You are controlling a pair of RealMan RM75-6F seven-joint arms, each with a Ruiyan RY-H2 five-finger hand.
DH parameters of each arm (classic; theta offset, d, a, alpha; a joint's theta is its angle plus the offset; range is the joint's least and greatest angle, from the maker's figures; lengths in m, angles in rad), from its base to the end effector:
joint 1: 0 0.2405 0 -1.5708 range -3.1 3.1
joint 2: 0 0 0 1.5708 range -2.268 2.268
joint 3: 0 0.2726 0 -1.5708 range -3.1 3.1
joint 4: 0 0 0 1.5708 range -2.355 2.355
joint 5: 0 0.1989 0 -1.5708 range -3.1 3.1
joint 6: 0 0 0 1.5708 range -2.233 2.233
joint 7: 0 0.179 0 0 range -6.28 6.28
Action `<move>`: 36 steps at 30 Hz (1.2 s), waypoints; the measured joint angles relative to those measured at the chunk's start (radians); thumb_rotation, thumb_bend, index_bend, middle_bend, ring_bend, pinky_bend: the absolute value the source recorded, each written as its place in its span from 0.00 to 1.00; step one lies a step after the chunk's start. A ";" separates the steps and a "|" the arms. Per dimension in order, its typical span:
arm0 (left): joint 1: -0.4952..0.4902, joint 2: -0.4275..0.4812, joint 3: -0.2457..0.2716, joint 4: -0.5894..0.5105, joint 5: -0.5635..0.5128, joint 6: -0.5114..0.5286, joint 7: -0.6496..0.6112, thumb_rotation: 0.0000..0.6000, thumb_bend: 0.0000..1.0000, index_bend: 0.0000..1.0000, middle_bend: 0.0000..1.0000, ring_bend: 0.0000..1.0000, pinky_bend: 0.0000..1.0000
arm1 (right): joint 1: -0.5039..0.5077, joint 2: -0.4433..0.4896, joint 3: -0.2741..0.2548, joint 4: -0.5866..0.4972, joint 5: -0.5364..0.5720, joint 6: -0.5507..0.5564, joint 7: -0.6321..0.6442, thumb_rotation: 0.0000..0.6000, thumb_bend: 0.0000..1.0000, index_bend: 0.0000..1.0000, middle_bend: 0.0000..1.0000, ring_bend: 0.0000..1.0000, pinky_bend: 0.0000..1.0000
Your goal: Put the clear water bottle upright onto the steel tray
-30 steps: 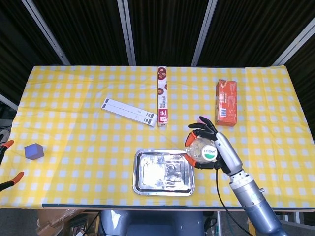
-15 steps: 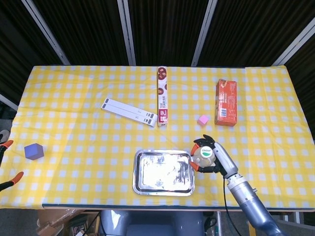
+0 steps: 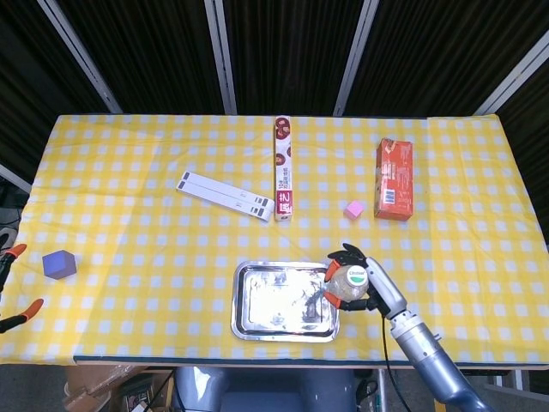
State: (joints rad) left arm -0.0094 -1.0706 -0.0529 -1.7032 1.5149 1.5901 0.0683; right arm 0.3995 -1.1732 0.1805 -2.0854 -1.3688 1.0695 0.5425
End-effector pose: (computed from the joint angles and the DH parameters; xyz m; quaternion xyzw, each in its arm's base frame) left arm -0.3124 0.1917 0.2010 -0.5683 -0.3671 -0.3930 0.6227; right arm -0.1411 -0.2751 0.0888 0.4697 -0.6734 0.5504 0.1517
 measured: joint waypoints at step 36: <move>-0.010 -0.014 -0.004 0.000 -0.010 -0.015 0.035 1.00 0.21 0.14 0.00 0.00 0.00 | -0.005 -0.242 -0.097 0.163 -0.022 0.003 -0.077 1.00 0.69 0.76 0.54 0.24 0.00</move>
State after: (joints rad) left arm -0.0198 -1.0841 -0.0567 -1.7029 1.5046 1.5748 0.1037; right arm 0.3944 -1.4150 0.0840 -1.9222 -1.3907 1.0720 0.4651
